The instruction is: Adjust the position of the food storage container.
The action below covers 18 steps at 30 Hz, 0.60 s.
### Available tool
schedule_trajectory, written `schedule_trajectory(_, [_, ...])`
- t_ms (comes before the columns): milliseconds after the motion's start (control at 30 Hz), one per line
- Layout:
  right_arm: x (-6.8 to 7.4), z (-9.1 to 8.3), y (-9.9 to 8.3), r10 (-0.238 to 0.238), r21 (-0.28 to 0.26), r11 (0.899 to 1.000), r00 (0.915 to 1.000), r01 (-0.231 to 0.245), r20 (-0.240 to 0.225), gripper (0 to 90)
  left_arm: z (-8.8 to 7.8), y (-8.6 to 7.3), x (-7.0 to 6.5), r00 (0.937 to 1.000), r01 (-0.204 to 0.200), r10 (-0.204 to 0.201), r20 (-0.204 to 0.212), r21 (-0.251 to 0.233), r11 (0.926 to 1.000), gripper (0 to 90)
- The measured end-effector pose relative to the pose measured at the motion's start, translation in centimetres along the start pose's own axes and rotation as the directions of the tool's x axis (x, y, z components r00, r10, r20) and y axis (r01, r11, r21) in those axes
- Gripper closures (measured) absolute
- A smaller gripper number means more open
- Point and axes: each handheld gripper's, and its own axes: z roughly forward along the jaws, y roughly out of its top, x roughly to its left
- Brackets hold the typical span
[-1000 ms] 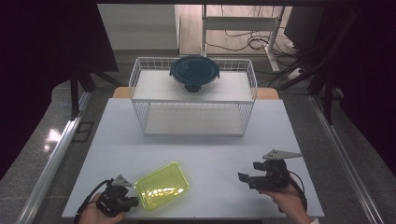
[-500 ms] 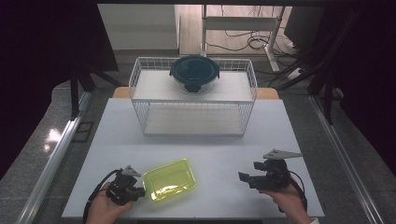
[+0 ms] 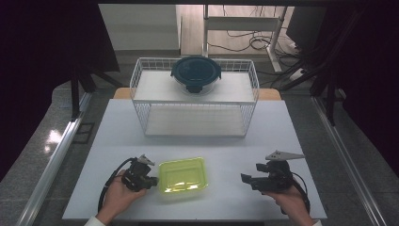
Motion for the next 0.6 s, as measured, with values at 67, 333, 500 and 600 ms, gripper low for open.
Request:
schedule_trajectory(67, [0.0, 0.0, 0.0, 0.0, 0.001, 1.0, 1.0, 0.0, 0.0, 21.5, 0.3, 0.3, -0.1, 1.0, 0.0, 0.0, 0.006, 0.003, 1.0, 90.0])
schedule_trajectory(333, [-0.1, 0.0, 0.0, 0.008, 0.001, 1.0, 1.0, -0.008, -0.002, 21.6, 1.1, 1.4, -0.8, 0.9993, -0.024, 0.024, 0.027, 0.009, 0.9997, 90.0])
schedule_trajectory(500, [-0.1, 0.0, 0.0, 0.013, 0.004, 1.0, 0.9999, -0.013, -0.003, 21.7, 1.5, 2.0, -1.2, 0.9987, -0.04, 0.039, 0.034, 0.012, 0.9991, 90.0])
schedule_trajectory(600, [-0.2, 0.0, -0.1, 0.013, 0.005, 1.0, 0.9999, -0.013, 0.001, 21.6, 1.7, 2.3, -1.5, 0.998, -0.051, 0.051, 0.036, 0.014, 0.9986, 90.0])
